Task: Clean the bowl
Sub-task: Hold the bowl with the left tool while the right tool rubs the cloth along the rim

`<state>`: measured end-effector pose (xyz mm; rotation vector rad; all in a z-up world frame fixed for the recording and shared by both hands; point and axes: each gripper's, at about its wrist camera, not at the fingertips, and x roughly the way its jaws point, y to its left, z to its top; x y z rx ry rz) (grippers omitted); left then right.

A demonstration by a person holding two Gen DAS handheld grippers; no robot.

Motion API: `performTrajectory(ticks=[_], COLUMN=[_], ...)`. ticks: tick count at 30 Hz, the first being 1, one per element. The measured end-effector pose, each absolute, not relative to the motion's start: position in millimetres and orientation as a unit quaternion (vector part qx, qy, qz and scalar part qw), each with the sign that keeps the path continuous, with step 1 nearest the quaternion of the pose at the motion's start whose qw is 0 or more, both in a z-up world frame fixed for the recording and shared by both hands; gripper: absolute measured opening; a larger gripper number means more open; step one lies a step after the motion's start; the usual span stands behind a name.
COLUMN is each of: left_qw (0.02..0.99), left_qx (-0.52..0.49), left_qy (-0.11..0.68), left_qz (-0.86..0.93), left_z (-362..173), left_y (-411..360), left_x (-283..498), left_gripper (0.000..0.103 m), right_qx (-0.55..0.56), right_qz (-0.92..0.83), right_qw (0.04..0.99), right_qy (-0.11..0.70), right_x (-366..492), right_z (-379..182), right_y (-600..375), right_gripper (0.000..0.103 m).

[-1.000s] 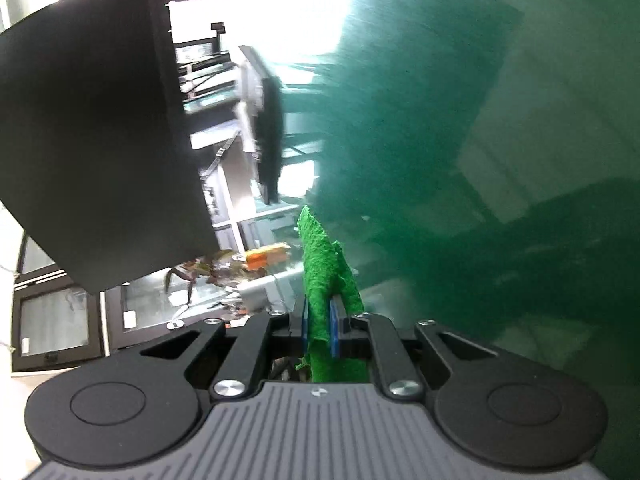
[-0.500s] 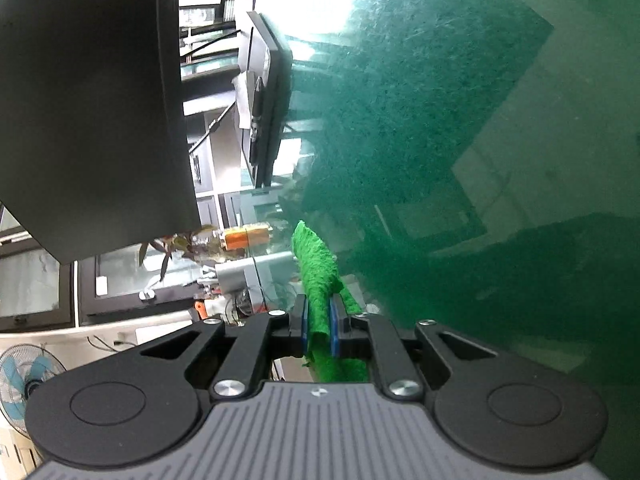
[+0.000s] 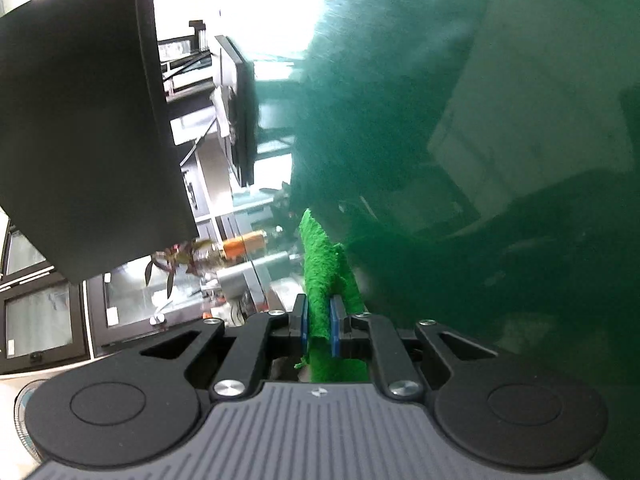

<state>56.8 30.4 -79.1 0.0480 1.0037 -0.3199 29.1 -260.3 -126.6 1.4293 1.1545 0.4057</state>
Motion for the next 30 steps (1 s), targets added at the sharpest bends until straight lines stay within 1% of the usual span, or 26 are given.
performTrajectory(ticks=[6, 12, 17, 20, 25, 30], left_qw=[0.869, 0.875, 0.878, 0.879, 0.879, 0.877], left_qx=[0.031, 0.034, 0.038, 0.045, 0.059, 0.076], left_qy=[0.469, 0.458, 0.450, 0.447, 0.449, 0.448], left_qz=[-0.154, -0.152, -0.159, -0.160, -0.146, -0.153], left_z=[-78.3, -78.9, -79.9, -79.5, -77.7, -76.0], left_y=[28.8, 27.4, 28.6, 27.6, 21.7, 19.8], left_x=[51.2, 47.5, 45.6, 45.1, 44.7, 45.9], left_gripper=[0.030, 0.032, 0.032, 0.033, 0.034, 0.035], right_qx=[0.591, 0.588, 0.592, 0.602, 0.618, 0.637], right_qz=[0.199, 0.171, 0.143, 0.136, 0.149, 0.166], right_qw=[0.603, 0.613, 0.610, 0.612, 0.608, 0.599], right_qy=[0.498, 0.499, 0.507, 0.495, 0.477, 0.456], right_x=[75.4, 51.3, 10.1, 11.2, 38.7, 27.9], right_z=[-119.3, -109.1, -104.5, -107.5, -111.7, -109.8], right_y=[-230.5, -251.3, -263.1, -261.9, -254.2, -257.1], right_gripper=[0.012, 0.012, 0.012, 0.013, 0.013, 0.013])
